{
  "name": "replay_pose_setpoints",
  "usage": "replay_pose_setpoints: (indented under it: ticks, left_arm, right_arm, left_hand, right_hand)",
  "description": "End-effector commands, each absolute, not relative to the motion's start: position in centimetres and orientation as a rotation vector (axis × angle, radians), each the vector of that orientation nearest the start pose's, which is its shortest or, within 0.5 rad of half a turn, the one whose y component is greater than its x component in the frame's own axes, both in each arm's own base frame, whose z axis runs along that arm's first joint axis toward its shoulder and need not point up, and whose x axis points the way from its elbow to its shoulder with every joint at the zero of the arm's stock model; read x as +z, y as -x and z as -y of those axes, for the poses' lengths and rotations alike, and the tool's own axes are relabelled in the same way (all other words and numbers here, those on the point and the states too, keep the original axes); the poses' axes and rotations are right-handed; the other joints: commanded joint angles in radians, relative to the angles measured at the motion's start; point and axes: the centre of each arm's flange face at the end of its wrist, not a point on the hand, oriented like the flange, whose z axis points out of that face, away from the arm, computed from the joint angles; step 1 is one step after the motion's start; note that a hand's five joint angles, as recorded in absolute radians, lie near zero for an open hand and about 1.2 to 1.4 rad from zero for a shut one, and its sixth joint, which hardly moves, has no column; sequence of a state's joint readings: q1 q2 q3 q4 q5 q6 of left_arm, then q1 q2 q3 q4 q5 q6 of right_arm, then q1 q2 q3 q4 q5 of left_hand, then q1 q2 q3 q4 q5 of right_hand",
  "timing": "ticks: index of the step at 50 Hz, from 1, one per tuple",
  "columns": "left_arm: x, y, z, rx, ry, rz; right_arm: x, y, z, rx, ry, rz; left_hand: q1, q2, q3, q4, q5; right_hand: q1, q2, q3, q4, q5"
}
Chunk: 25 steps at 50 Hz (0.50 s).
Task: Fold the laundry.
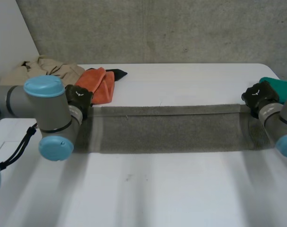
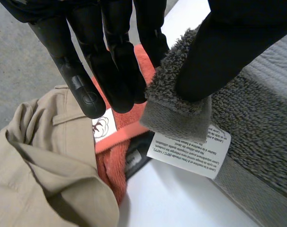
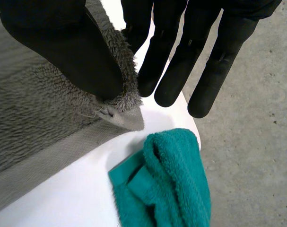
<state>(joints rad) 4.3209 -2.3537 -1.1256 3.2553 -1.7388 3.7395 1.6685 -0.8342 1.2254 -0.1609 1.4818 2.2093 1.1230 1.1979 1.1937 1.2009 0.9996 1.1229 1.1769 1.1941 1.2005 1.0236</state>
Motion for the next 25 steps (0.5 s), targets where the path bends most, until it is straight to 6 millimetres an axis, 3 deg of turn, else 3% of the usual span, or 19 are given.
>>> replay_pose_setpoints:
  ticks: [1, 3, 4, 6, 10, 11, 14, 15, 18, 21, 25]
  left_arm:
    - [15.4, 29.3, 37.7, -1.854, -0.948, -2.016]
    - [15.7, 30.0, 37.5, -1.877, -0.958, -2.001]
    - [15.8, 30.1, 37.5, -1.886, -0.955, -2.001]
    - [16.1, 30.2, 37.5, -1.898, -0.948, -2.000]
    - [17.9, 30.4, 37.1, -1.939, -0.932, -1.971]
    - [19.3, 30.2, 36.9, -1.964, -0.910, -1.953]
    - [21.2, 29.7, 36.2, -1.998, -0.885, -1.938]
    - [22.0, 29.3, 35.5, -2.010, -0.870, -1.946]
    - [22.9, 28.7, 34.4, -2.024, -0.850, -1.966]
    - [23.1, 28.0, 32.7, -2.022, -0.837, -2.020]
    - [22.4, 27.1, 30.8, -2.001, -0.828, -2.095]
  right_arm:
    - [13.6, -18.7, 43.8, -2.186, 1.489, -2.442]
    - [13.5, -19.4, 44.0, -2.204, 1.487, -2.430]
    - [13.6, -19.7, 44.0, -2.214, 1.482, -2.426]
    - [14.1, -19.9, 44.0, -2.238, 1.463, -2.422]
    - [17.1, -20.2, 43.6, -2.324, 1.332, -2.378]
    - [18.8, -19.9, 43.3, -2.361, 1.244, -2.358]
    - [21.1, -19.8, 42.4, -2.394, 1.146, -2.319]
    - [23.1, -19.4, 41.6, -2.422, 1.075, -2.295]
    - [24.6, -18.1, 40.1, -2.397, 1.010, -2.292]
    - [23.9, -16.4, 39.0, -2.274, 1.024, -2.363]
    - [21.1, -14.7, 36.8, -1.954, 1.045, -2.477]
  left_hand:
    - [-0.949, -1.023, -1.019, -1.026, -1.000]
    - [-0.793, -0.868, -0.864, -0.871, -0.844]
    - [-0.949, -1.023, -1.019, -1.026, -1.000]
    - [-0.934, -1.008, -1.004, -1.011, -0.985]
    - [-0.949, -1.023, -1.019, -1.026, -1.000]
    - [-0.949, -1.023, -1.019, -1.026, -1.000]
    - [-0.949, -1.023, -1.019, -1.026, -1.000]
    - [-0.949, -1.023, -1.019, -1.026, -1.000]
    - [-0.949, -1.023, -1.019, -1.026, -1.000]
    - [-0.949, -1.023, -1.019, -1.026, -1.000]
    - [-0.949, -1.023, -1.019, -1.026, -1.000]
  right_hand:
    - [-0.889, -0.943, -0.960, -0.966, -0.964]
    - [-0.948, -1.002, -1.020, -1.026, -1.024]
    - [-0.948, -1.002, -1.020, -1.026, -1.024]
    - [-0.948, -1.002, -1.020, -1.026, -1.024]
    - [-0.948, -1.002, -1.020, -1.026, -1.024]
    - [-0.948, -1.002, -1.020, -1.026, -1.024]
    - [-0.948, -1.002, -1.020, -1.026, -1.024]
    - [-0.948, -1.002, -1.020, -1.026, -1.024]
    - [-0.948, -1.002, -1.020, -1.026, -1.024]
    - [-0.948, -1.002, -1.020, -1.026, -1.024]
    - [-0.930, -0.984, -1.001, -1.007, -1.005]
